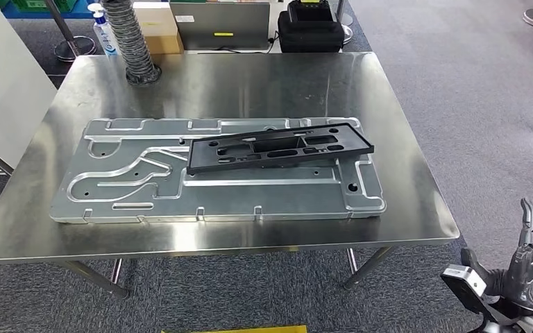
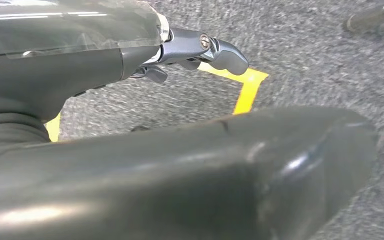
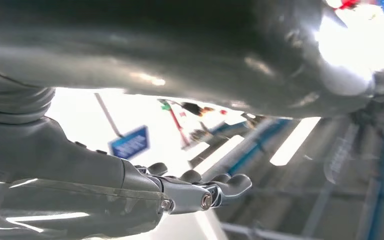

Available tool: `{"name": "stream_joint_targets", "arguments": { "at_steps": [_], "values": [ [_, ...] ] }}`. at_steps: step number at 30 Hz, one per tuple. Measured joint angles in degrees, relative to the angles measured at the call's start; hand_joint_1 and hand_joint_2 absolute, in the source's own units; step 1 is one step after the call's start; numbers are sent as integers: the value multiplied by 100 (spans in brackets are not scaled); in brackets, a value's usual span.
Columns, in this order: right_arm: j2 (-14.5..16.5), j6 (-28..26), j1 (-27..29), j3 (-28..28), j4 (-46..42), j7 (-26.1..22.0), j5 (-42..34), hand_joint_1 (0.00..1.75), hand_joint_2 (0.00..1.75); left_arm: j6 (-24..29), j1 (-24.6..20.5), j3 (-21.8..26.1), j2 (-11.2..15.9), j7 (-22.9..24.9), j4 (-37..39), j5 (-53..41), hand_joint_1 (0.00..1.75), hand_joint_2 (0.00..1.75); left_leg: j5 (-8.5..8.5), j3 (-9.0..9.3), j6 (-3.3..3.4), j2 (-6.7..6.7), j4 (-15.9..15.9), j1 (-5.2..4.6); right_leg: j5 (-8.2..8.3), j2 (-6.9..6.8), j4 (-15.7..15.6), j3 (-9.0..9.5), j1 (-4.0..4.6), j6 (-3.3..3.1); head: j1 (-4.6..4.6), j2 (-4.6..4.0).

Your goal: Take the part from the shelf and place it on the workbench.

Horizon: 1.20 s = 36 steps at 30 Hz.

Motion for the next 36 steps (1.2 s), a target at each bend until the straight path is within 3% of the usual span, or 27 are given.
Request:
{"name": "stream_joint_targets", "arguments": {
  "at_steps": [2,5,6,7,9,10,11,12,13,15,17,18,19,22,25,26,28,29,30,31,33,34,36],
  "values": [
    [126,88,15,-245,94,-45,20,0,0,0,-6,0,-8,25,0,-31,0,0,91,-11,-62,-1,-13,-4,21,5,-527,351,40,-59,-3,0],
    [268,151,36,-496,204,-72,24,0,0,0,10,4,-13,38,1,-48,0,0,202,-14,-181,-7,-79,8,143,8,-618,280,59,-181,-6,0],
    [308,162,38,-543,233,-76,24,0,0,0,17,6,-14,43,1,-49,0,0,86,-60,-211,-8,-19,10,225,4,-629,207,48,-231,-6,0],
    [345,166,41,-574,254,-81,24,0,0,0,26,8,-16,46,1,-52,0,0,-159,-126,-234,-10,157,12,316,-1,-644,118,33,-270,-6,0],
    [404,169,51,-623,292,-89,26,0,0,0,23,9,-24,52,2,-59,0,0,-855,-277,-262,-6,841,20,470,-3,-645,-65,38,-312,-6,0],
    [429,184,56,-648,312,-90,30,0,0,0,20,9,-27,52,2,-62,0,0,-1092,-317,-273,-6,1226,20,541,-4,-640,-157,48,-315,-6,0],
    [455,220,57,-677,335,-84,43,0,0,0,16,9,-27,53,2,-62,0,0,-1175,-310,-277,-6,1520,19,608,-4,-631,-250,59,-316,-5,0],
    [481,272,57,-717,365,-76,69,0,0,0,15,10,-27,55,1,-63,0,0,-1107,-219,-269,-7,1652,16,673,-5,-616,-345,69,-314,-5,0],
    [507,335,53,-778,422,-69,111,0,0,0,16,11,-27,56,1,-63,0,0,-952,-30,-249,-7,1582,10,733,-6,-596,-437,80,-308,-5,0],
    [545,446,8,-977,669,-83,202,0,0,7,12,15,-27,59,-1,-67,0,0,-745,626,-173,-8,888,-19,832,-11,-545,-586,105,-285,-6,0],
    [554,512,-72,-1272,1078,-124,317,0,0,26,1,20,-28,57,-3,-77,0,0,-881,1239,-100,-10,35,-55,915,-29,-498,-662,123,-240,-6,0],
    [547,526,-130,-1453,1350,-140,417,0,0,37,-1,24,-30,53,-4,-84,0,0,-962,1380,-70,-10,-203,-71,963,-39,-492,-677,124,-210,-7,0],
    [525,520,-198,-1648,1690,-143,548,0,0,50,5,29,-35,49,-4,-95,0,0,-972,1404,-41,-8,-308,-78,1021,-44,-503,-685,125,-175,-6,0],
    [377,377,-387,-2233,2942,-90,938,0,0,83,30,52,-76,42,-3,-135,0,0,-803,1293,71,26,-362,-43,1012,-17,-418,-762,113,-101,-4,0],
    [317,296,-415,-2415,3380,-35,1056,0,0,94,30,62,-84,42,-2,-147,0,0,-744,1243,111,36,-380,-32,865,1,-313,-812,106,-75,-3,0],
    [287,248,-426,-2523,3637,37,1119,0,0,100,36,65,-84,43,-2,-159,0,0,-710,1200,126,28,-381,-34,676,8,-169,-853,98,-56,-3,0],
    [255,152,-533,-2926,4879,605,1481,0,0,115,77,80,-85,70,-2,-233,0,0,-530,922,126,42,-324,-42,237,19,601,-929,40,26,-3,0],
    [255,136,-594,-3123,5553,982,1685,0,0,122,97,91,-86,93,-2,-278,0,0,-432,748,110,53,-274,-45,139,24,876,-868,4,67,-3,0],
    [279,185,-658,-3251,6098,1365,1857,0,0,129,111,103,-86,119,-2,-323,0,0,-351,582,81,70,-209,-45,206,23,913,-688,-30,95,-3,0],
    [305,276,-693,-3291,6342,1633,1927,0,0,134,108,113,-84,143,-3,-350,0,0,-316,488,54,75,-149,-42,295,25,554,-390,-49,96,-3,0],
    [375,520,-777,-3380,6759,2120,1964,0,0,148,101,126,-79,195,-7,-423,0,0,-250,363,-18,84,-49,-43,187,35,-254,171,-30,47,-4,0],
    [428,651,-809,-3431,6929,2331,1948,0,0,155,93,128,-76,221,-9,-468,0,0,-209,335,-57,89,-27,-41,92,39,-495,314,-8,4,-4,0],
    [558,893,-852,-3560,7209,2684,1892,0,0,170,92,127,-73,258,-10,-573,0,0,-123,311,-141,91,-34,-31,102,33,-598,314,18,-105,-3,0]
  ]
}}
